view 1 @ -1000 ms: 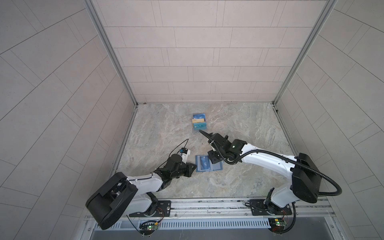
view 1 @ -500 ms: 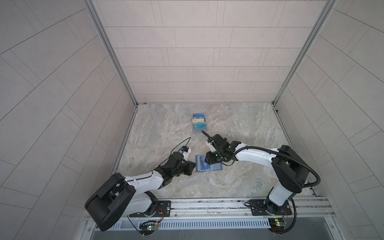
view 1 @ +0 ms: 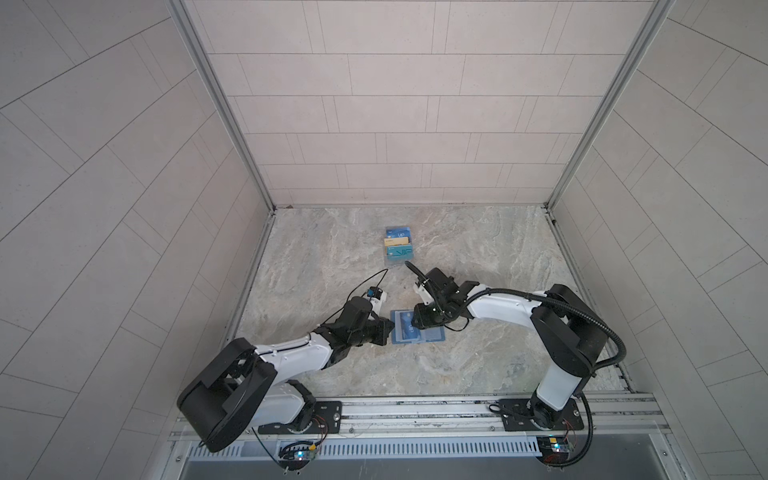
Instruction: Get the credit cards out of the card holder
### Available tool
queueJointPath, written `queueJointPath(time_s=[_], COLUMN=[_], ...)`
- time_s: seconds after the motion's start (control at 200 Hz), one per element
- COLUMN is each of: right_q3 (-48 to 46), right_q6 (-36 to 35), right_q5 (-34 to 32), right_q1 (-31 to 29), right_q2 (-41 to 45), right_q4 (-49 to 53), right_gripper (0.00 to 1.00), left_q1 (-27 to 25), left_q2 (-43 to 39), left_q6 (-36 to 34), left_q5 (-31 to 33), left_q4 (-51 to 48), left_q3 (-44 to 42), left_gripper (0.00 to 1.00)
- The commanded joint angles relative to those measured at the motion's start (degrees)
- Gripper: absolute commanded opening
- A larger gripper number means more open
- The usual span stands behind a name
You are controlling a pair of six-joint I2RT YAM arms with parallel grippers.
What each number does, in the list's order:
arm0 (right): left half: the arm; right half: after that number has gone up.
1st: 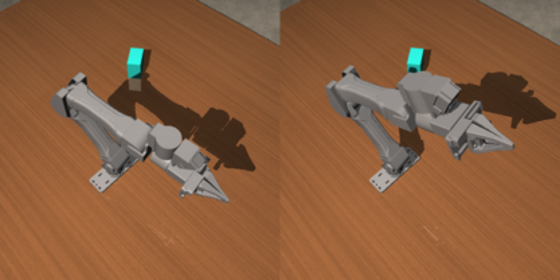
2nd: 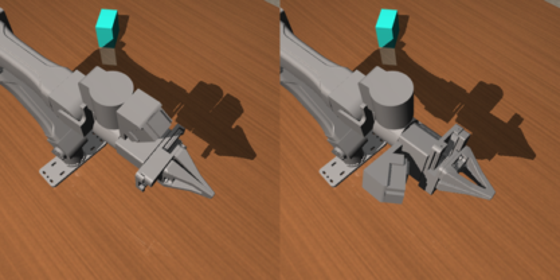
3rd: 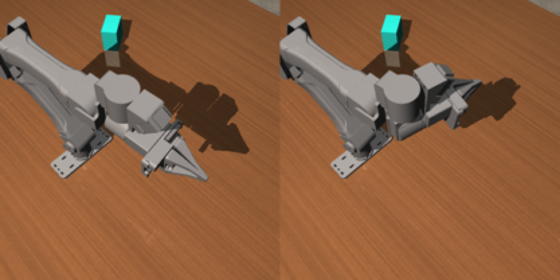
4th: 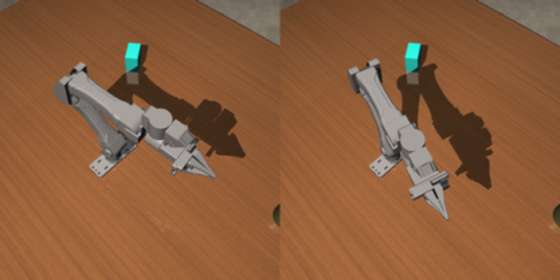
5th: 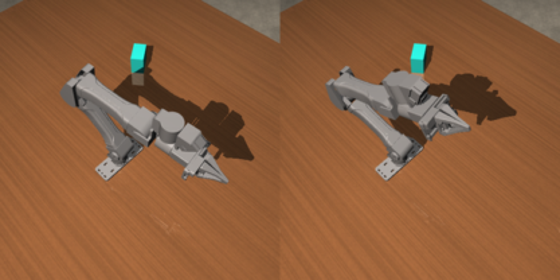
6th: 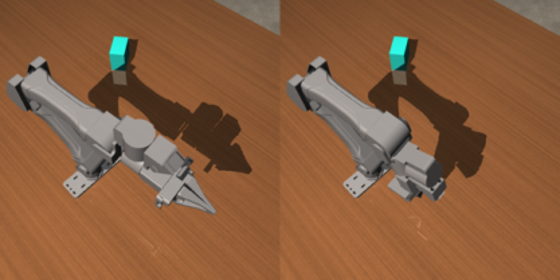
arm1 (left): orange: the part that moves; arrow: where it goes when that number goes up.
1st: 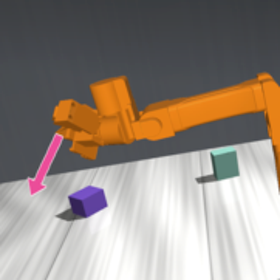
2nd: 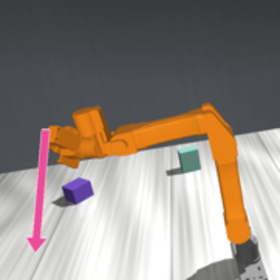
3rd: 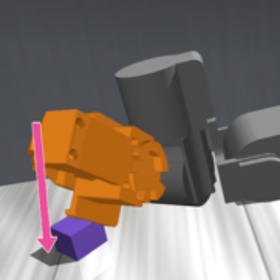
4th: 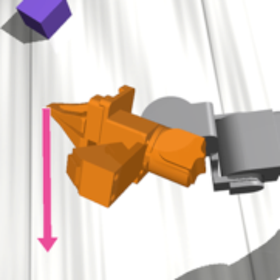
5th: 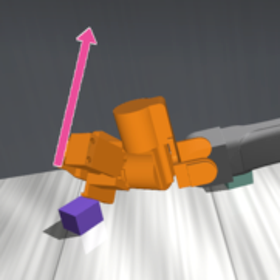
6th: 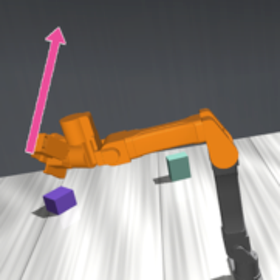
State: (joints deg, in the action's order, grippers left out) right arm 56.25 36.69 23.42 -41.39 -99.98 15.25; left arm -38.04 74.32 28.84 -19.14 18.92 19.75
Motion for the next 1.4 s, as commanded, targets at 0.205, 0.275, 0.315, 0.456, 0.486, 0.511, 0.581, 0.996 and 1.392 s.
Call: queueJointPath(time_s=[0.205,0.275,0.315,0.456,0.486,0.511,0.581,0.996,1.392], right_q3=[-3.7,-4.2,-4.5,-5.7,-6.0,-6.2,-6.8,-10.4,-12.1], right_q6=[2.6,2.7,2.9,3.6,3.8,4.0,4.4,5.7,4.7], right_q5=[6.2,6.9,7.6,9.3,9.7,10.0,11.0,16.6,21.8], right_q1=[2.4,2.7,2.8,3.5,3.7,3.8,4.0,7.1,9.0], right_q2=[-0.5,-0.1,-0.1,0.4,0.5,0.5,0.7,2.0,3.3], right_q4=[-5.7,-6.4,-7.0,-9.0,-9.4,-9.8,-11.1,-16.7,-20.0], right_gripper=[0.35,0.35,0.35,0.33,0.33,0.33,0.33,0.32,0.32], left_q1=[-1.0,-1.2,-1.3,-1.5,-1.6,-1.7,-2.1,-2.7,-2.7], left_q2=[3.0,3.5,3.9,5.0,5.3,5.5,6.2,9.0,8.9], left_q6=[-0.7,-0.3,-0.1,0.2,0.1,0.0,0.0,0.8,0.9], left_q5=[-1.6,-1.8,-1.8,-2.1,-2.1,-2.0,-1.9,0.8,2.2], left_q4=[0.7,1.7,2.0,2.8,2.7,2.7,2.7,1.8,-0.7], left_q3=[1.6,1.3,1.3,1.0,1.2,1.2,1.3,1.0,1.4], left_gripper=[0.09,0.09,0.09,0.09,0.09,0.09,0.09,0.08,0.08])
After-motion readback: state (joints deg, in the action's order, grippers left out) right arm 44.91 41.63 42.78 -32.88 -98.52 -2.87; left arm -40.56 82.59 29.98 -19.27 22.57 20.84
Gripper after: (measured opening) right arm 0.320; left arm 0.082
